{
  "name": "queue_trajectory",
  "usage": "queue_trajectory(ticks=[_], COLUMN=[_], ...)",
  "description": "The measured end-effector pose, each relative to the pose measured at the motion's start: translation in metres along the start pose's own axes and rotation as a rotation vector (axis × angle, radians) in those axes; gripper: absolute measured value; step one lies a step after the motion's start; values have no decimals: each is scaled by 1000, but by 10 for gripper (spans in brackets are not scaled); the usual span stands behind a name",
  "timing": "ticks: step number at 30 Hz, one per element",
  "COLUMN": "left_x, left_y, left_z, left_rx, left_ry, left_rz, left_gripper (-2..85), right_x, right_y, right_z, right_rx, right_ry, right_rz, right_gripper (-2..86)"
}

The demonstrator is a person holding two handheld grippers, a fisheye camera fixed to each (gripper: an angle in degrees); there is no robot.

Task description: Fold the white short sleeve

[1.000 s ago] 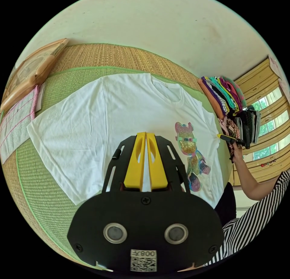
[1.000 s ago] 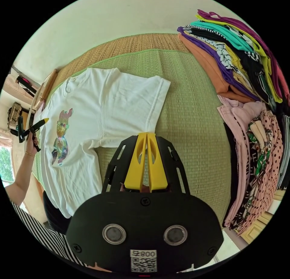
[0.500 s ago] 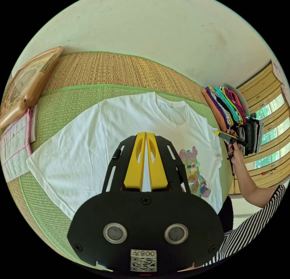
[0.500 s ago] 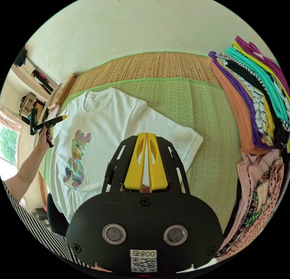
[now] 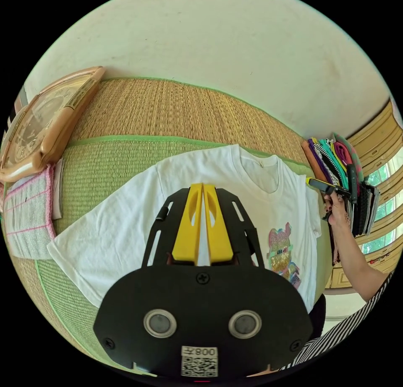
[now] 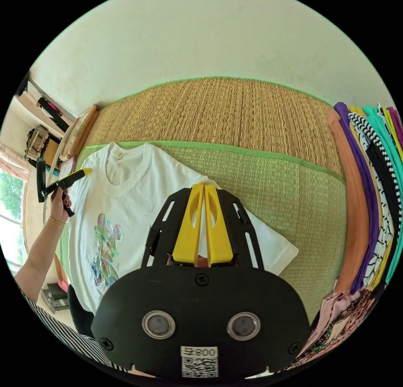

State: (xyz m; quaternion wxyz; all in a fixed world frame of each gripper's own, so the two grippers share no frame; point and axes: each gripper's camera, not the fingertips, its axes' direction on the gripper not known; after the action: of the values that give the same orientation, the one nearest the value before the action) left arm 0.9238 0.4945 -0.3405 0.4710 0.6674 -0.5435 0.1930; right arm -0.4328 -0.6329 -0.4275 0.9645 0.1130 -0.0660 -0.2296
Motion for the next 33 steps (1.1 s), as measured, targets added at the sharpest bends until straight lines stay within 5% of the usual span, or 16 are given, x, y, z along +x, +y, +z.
queue_trajectory(ticks=[24, 33], left_x=[-59, -62], left_y=[198, 292], left_z=[-78, -115], left_rx=[2, 23], left_ry=[-76, -35], left_rz=[-128, -120], left_gripper=[2, 1], right_x=[99, 44], right_y=[145, 218], right_z=[-44, -64], right_rx=[26, 11], right_ry=[5, -80], right_rz=[272, 110], right_gripper=[0, 1])
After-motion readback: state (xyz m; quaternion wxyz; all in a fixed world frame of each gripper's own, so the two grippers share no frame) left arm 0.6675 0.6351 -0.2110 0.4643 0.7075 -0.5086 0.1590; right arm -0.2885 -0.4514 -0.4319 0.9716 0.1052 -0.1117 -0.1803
